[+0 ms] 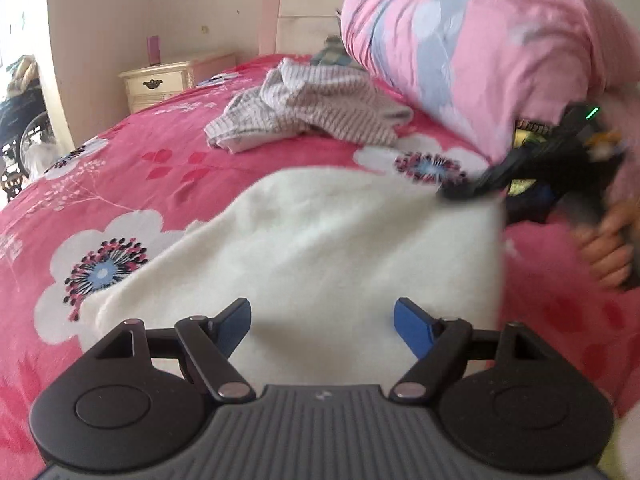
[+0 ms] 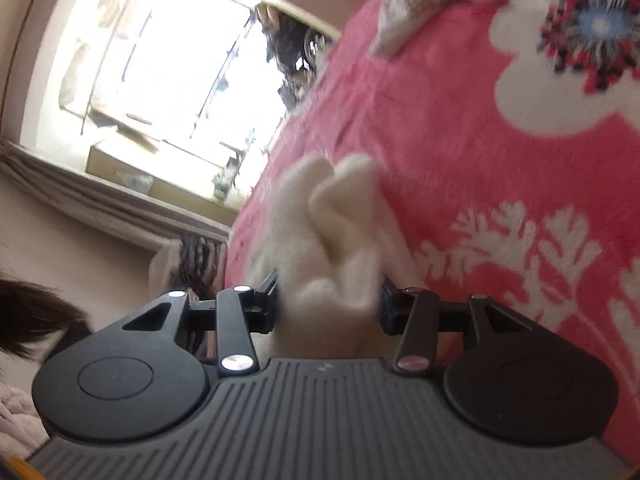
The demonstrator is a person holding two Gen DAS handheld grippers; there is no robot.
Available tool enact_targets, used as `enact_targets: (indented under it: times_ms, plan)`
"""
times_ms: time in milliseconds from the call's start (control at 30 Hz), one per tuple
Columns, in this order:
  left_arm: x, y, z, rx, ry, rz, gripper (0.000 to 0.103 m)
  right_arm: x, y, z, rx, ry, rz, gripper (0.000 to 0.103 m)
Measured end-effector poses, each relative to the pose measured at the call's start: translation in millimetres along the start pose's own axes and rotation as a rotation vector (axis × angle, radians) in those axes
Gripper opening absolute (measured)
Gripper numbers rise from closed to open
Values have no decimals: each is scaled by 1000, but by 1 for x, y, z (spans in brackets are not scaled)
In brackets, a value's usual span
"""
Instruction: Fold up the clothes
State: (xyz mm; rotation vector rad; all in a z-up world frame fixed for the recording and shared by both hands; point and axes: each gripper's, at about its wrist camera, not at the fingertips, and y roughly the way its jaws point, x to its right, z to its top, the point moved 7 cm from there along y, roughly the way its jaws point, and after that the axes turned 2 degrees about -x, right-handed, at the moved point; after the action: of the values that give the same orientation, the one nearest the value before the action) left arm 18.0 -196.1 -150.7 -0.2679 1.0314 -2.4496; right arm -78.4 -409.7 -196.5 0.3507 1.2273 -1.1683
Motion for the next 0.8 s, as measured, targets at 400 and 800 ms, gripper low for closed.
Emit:
enact_targets:
  times_ms: [400,800]
  plan:
    - [-22,38,9,-16,-147,-12,88,-63,3,-85,-293,-407,34,47]
    - [-23,65,16,-6,-206,40,94,-81,68,-141,-419,-598,76,65]
